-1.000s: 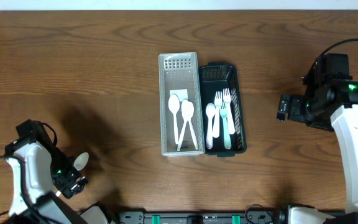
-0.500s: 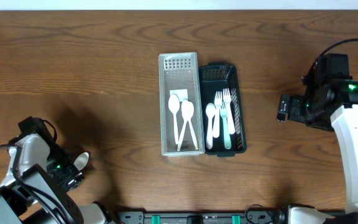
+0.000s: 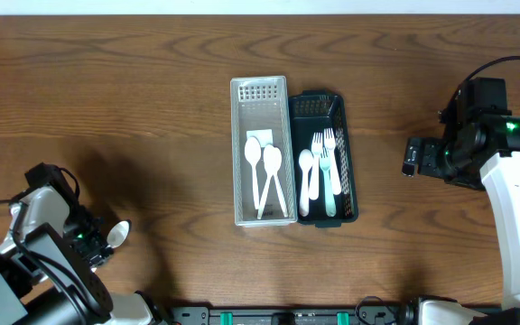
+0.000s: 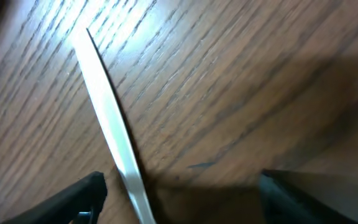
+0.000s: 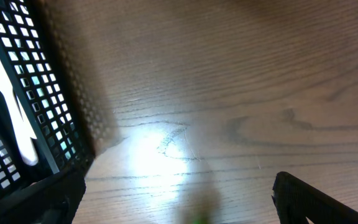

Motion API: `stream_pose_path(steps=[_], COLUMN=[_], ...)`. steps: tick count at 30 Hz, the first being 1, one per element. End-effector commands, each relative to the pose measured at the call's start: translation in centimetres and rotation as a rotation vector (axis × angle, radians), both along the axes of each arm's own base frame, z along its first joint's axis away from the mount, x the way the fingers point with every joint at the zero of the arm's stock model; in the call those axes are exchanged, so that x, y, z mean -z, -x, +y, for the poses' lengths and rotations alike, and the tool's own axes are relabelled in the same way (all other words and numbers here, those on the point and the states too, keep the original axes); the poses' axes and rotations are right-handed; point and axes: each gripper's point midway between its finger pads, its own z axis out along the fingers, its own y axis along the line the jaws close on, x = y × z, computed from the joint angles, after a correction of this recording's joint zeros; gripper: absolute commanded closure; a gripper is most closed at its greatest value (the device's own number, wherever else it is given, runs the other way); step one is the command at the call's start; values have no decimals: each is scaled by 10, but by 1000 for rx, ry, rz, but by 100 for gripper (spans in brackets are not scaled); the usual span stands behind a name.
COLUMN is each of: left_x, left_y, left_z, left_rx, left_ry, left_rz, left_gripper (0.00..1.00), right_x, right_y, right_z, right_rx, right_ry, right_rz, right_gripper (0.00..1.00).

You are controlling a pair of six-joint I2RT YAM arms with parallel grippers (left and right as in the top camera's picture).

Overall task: Pack container
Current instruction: 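Lower the left gripper to the last white spoon and grasp it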

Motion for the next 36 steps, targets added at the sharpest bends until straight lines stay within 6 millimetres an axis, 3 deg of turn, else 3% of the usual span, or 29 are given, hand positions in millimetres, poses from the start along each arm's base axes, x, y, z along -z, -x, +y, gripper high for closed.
stream_pose_path(steps=[1,14,20,30,36], left_x=[26,29,30,7,-3], left_y=[27,25,4,-5,-17], left_z=[-19,-18,-11,-14,-30], left_rx=[19,146,256,263,334], left_ry=[98,131,113,93,90], left_rz=[119,120,33,-52,-77], left_gripper=[20,19,19,19,19], right_x=[-1,-1,-1,-2,-2], right_y=[1,-1,-1,-3,-6], right_z=[-2,-2,-2,-4,-4], right_rx=[-6,-6,-6,-5,-4], right_ry=[1,1,2,9,10], right_rz=[-2,-8,-9,-15,-29], right_gripper=[1,1,1,1,1])
